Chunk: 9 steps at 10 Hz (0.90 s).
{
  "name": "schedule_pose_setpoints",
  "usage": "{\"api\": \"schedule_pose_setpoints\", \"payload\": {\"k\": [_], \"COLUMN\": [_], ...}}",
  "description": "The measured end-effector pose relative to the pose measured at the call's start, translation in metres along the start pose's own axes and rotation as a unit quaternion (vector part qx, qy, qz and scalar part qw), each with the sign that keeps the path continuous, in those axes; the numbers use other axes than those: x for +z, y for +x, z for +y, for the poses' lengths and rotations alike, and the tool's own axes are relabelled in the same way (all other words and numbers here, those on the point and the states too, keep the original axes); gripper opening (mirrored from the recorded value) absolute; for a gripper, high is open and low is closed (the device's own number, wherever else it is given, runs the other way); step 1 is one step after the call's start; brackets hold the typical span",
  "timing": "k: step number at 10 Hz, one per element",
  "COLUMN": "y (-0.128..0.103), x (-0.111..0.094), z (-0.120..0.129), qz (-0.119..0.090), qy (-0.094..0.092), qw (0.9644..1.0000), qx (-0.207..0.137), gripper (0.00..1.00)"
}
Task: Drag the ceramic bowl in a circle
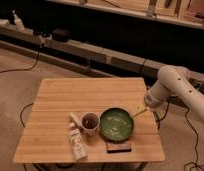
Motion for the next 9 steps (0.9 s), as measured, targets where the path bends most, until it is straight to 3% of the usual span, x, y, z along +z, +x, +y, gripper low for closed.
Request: {"api": "schedule_pose_setpoints", "payload": {"k": [1,3,6,7,9], "y": [0.006,0.031,0.058,0.061,0.064], "x": [0.002,0.013,0.028,0.03,0.03], "z": [-0.002,-0.004,0.014,0.017,0.016], "qz": [0.011,0.058,0.132,0.142,0.146], "qy": [-0.002,-0.014,-0.057,-0.064,-0.066], "qw": [0.9999,0.9981,0.9884,0.9862,0.9854], "qx": [-0.003,-0.016,-0.049,-0.055,-0.058], "gripper": [0.8,0.8,0.8,0.8,0.8]}}
